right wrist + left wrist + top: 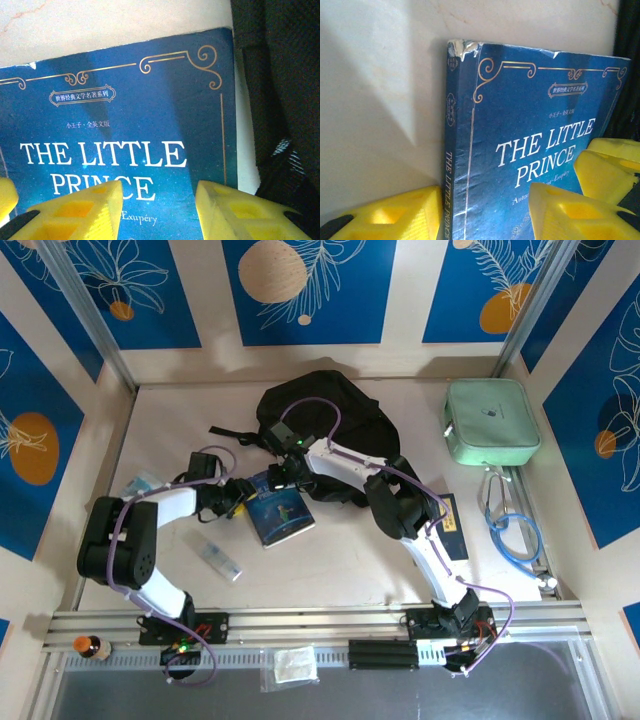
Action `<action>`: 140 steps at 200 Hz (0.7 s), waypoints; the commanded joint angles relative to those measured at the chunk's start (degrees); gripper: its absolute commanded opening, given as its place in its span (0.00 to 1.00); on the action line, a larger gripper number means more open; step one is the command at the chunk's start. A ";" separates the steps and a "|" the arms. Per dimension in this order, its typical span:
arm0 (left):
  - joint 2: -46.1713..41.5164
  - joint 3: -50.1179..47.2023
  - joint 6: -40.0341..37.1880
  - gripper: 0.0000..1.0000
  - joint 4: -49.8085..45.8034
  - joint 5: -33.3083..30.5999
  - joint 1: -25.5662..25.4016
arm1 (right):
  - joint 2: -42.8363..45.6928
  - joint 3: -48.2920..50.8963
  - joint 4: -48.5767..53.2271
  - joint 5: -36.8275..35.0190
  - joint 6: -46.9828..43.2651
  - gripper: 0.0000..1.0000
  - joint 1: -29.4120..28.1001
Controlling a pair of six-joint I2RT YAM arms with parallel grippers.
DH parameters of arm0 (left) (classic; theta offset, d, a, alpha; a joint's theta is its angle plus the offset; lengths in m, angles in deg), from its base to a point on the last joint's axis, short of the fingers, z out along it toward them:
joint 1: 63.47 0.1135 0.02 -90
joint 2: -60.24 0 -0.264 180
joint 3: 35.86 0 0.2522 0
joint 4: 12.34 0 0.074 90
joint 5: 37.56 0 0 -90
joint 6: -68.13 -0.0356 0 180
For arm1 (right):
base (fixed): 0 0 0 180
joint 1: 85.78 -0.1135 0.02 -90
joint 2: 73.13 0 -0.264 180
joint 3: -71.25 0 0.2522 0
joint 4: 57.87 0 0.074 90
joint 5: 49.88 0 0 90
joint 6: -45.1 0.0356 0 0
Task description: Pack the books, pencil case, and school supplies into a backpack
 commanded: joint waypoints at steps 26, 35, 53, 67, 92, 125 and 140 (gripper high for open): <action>-2.07 1.69 -4.94 0.43 5.02 8.79 -0.25 | -2.53 4.12 1.75 5.66 2.12 0.44 1.27; -3.68 2.01 -6.67 0.41 4.59 9.94 -0.27 | -2.12 4.50 0.97 6.84 2.32 0.45 1.65; -5.82 1.56 -8.20 0.37 5.84 12.51 -0.26 | -1.62 4.77 0.07 8.71 2.61 0.44 2.36; -6.46 0.16 -7.24 0.35 9.67 15.04 -0.27 | -1.36 4.81 -0.30 9.65 2.85 0.44 2.73; -6.35 -1.55 -5.04 0.32 15.81 17.15 -0.25 | -1.57 5.04 -0.68 10.38 3.14 0.42 3.00; -3.29 -1.77 -3.30 0.32 20.03 17.69 -0.33 | -2.48 5.08 -0.33 10.32 3.32 0.40 2.77; -2.11 -1.78 -3.00 0.30 21.11 17.72 -0.44 | -2.58 5.17 -0.22 9.97 3.31 0.40 2.68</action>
